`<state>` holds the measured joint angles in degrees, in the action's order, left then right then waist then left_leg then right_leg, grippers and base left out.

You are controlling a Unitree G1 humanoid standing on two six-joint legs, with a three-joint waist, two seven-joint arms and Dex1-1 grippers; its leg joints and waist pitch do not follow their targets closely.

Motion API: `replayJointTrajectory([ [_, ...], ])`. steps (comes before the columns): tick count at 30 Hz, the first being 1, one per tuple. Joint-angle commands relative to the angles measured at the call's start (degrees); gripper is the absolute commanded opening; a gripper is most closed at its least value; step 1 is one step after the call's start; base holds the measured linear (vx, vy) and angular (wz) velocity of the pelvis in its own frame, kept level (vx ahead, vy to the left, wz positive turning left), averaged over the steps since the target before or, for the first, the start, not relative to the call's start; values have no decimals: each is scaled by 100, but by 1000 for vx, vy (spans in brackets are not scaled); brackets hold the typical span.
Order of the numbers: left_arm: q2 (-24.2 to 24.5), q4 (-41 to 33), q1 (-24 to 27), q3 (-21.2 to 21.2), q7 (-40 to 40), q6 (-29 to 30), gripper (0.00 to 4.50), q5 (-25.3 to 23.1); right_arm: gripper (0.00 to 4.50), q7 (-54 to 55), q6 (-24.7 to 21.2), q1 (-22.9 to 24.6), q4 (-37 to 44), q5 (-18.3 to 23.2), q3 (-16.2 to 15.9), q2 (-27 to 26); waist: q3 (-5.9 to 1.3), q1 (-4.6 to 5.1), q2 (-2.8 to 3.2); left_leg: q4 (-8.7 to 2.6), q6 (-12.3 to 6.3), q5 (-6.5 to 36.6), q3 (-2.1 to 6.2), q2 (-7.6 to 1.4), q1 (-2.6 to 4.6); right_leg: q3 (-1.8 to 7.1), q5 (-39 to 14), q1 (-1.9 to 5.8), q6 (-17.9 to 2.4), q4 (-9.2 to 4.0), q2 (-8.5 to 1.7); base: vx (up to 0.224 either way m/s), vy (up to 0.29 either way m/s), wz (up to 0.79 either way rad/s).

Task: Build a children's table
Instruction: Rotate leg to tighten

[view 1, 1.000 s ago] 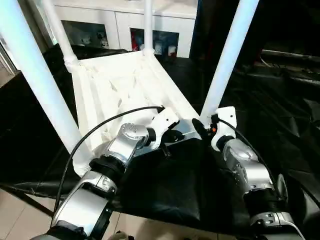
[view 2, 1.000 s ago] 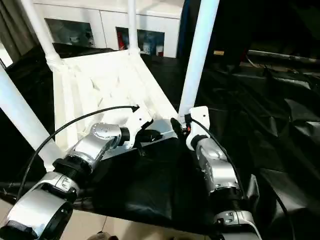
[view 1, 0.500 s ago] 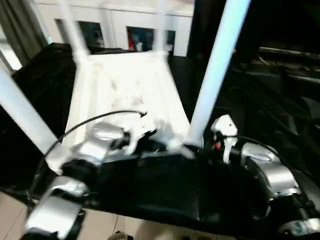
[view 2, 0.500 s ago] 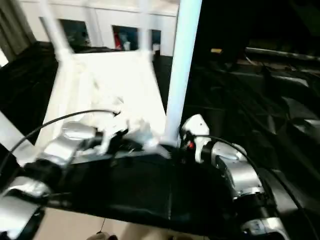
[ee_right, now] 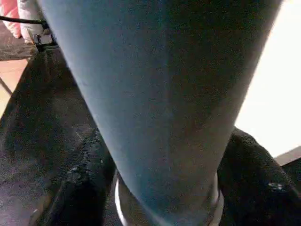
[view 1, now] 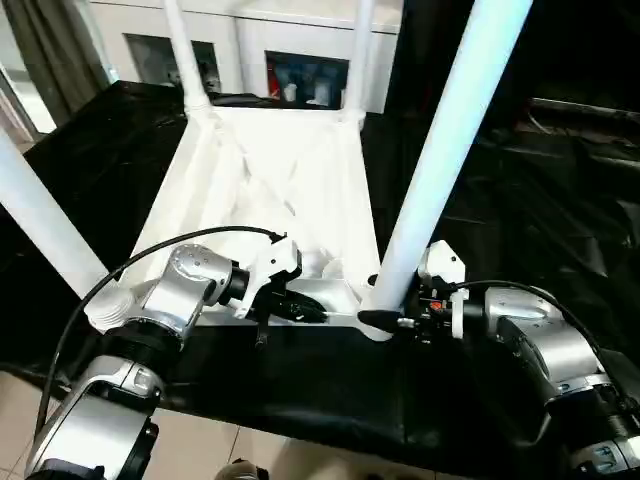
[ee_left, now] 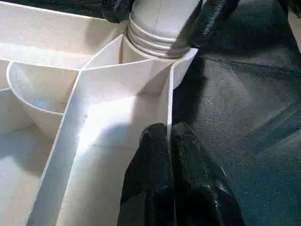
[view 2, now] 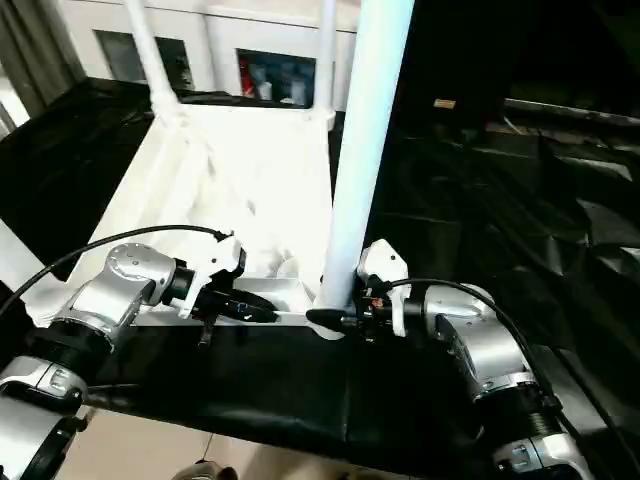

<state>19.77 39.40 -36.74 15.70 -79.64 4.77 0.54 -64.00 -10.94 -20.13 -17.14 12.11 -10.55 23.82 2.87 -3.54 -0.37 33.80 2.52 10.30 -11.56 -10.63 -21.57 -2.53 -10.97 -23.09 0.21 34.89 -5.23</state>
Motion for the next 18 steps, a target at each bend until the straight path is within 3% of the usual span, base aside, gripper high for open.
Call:
replayJointTrajectory([
  [1,-77,-48,-46,-72,168,-19,0,118,263,-60,-21,41,44,-146,-207,48,-346,5,-50,-391,-320,1174,97,-271,98,212,-834,252,-1506,-393,-306,0,0,0],
  [11,-205,-27,-13,-156,504,-23,0,102,241,128,55,87,-161,-101,-139,-149,-340,3,-69,-393,-309,1216,101,-271,97,215,-947,248,-1462,-404,-307,0,0,0],
  [15,-618,301,-215,-303,1597,68,0,-75,240,1748,256,-256,-1348,-327,367,-830,-290,123,-76,-441,-3,1747,150,-243,99,196,-2059,208,-1221,-505,-323,0,0,0],
  [18,-1045,578,-430,-357,2396,193,0,-184,240,3110,104,-203,-1554,-397,717,-1287,-284,178,-90,-441,72,1902,150,-234,137,213,-2314,165,-1060,-557,-310,0,0,0],
])
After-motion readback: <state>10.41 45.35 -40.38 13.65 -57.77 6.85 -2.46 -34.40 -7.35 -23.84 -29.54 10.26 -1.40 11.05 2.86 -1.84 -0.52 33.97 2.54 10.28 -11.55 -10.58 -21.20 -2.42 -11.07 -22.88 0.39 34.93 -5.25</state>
